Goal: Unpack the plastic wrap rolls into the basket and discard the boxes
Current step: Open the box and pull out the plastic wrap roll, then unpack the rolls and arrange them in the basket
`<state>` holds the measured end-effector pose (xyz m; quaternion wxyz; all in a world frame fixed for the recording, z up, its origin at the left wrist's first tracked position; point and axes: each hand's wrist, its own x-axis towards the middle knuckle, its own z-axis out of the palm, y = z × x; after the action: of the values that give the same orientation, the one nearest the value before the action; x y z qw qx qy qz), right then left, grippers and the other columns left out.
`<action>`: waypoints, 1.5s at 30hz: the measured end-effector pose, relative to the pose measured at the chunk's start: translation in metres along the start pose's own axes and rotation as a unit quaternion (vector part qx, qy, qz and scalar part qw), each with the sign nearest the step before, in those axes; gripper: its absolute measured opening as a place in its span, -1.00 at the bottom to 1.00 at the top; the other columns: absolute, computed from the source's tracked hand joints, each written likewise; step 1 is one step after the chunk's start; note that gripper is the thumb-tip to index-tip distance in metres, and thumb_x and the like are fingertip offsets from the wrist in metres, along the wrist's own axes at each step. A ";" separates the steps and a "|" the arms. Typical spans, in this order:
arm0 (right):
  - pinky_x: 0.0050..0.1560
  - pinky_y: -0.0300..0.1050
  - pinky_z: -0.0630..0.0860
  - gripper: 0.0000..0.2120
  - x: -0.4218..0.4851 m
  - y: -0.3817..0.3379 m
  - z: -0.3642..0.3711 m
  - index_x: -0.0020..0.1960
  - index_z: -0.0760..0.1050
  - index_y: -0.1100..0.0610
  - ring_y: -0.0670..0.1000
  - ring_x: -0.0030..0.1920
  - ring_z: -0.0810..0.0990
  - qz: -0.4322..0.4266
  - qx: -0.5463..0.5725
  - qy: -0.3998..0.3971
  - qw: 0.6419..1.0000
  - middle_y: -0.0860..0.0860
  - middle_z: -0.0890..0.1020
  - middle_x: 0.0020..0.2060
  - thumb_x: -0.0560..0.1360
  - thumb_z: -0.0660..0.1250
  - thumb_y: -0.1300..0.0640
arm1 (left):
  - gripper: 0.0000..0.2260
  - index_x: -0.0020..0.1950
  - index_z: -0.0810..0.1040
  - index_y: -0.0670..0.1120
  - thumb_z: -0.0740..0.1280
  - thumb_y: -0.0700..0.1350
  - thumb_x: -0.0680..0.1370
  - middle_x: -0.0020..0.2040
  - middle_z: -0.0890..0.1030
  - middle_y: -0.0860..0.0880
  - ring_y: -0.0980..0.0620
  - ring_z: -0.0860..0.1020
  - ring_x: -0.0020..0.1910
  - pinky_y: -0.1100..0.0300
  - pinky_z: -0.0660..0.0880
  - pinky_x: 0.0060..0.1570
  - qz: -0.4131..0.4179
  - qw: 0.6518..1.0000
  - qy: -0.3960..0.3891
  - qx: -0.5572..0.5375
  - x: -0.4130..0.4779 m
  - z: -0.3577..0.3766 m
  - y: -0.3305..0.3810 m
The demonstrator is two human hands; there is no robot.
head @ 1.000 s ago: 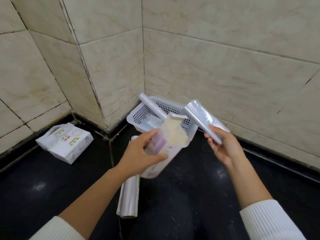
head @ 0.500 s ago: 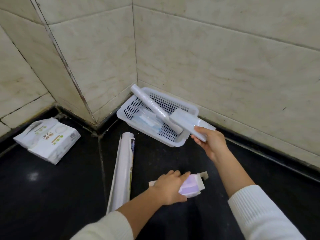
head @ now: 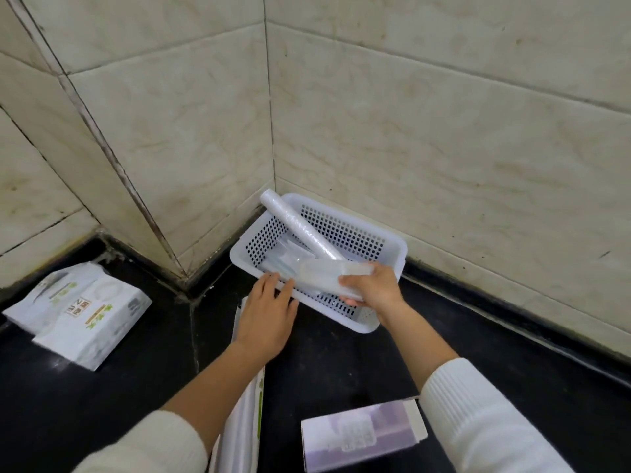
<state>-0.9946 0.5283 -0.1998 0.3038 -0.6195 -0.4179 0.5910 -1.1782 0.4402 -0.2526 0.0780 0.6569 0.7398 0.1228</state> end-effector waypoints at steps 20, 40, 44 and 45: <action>-0.01 -0.07 0.56 -0.74 -0.017 -0.023 0.028 0.13 0.58 0.14 0.05 -0.03 0.61 -0.223 -0.453 -0.034 0.862 0.04 0.64 0.02 0.46 0.37 0.13 | -0.65 0.39 0.42 0.00 0.24 -0.12 0.59 0.40 0.37 -0.02 0.14 0.27 0.37 0.24 0.24 0.30 -0.094 0.943 0.139 -0.287 -0.029 -0.034 -0.041; -0.21 -0.09 0.46 -0.56 -0.133 0.127 0.153 0.05 0.43 0.20 0.16 0.00 0.61 -0.075 -0.478 -0.063 0.873 0.16 0.60 0.03 0.47 0.32 -0.17 | -0.76 0.18 0.60 -0.08 0.38 -0.19 0.51 -0.02 0.66 -0.07 -0.01 0.62 -0.01 0.21 0.53 -0.03 -0.298 0.831 -0.067 -0.464 -0.203 0.010 -0.081; -0.15 -0.08 0.51 -0.47 -0.132 0.134 0.156 0.11 0.46 0.19 0.15 0.06 0.60 -0.007 -0.421 -0.067 0.904 0.14 0.57 0.10 0.39 0.39 -0.22 | -0.79 0.13 0.62 -0.12 0.37 -0.23 0.50 -0.01 0.67 -0.08 -0.01 0.63 0.00 0.22 0.53 -0.05 -0.316 0.834 -0.060 -0.448 -0.202 0.008 -0.080; -0.11 -0.05 0.56 -0.42 -0.130 0.133 0.153 0.18 0.43 0.21 0.15 0.08 0.59 0.015 -0.396 -0.073 0.915 0.14 0.55 0.13 0.39 0.41 -0.20 | -0.79 0.12 0.63 -0.13 0.36 -0.24 0.50 -0.02 0.68 -0.09 -0.02 0.63 -0.01 0.16 0.55 -0.02 -0.319 0.835 -0.062 -0.443 -0.200 0.007 -0.080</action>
<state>-1.1186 0.3344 -0.2708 -0.0066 -0.6503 -0.6298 0.4248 -1.2278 0.2337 -0.2918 0.4415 0.2857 0.7686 0.3643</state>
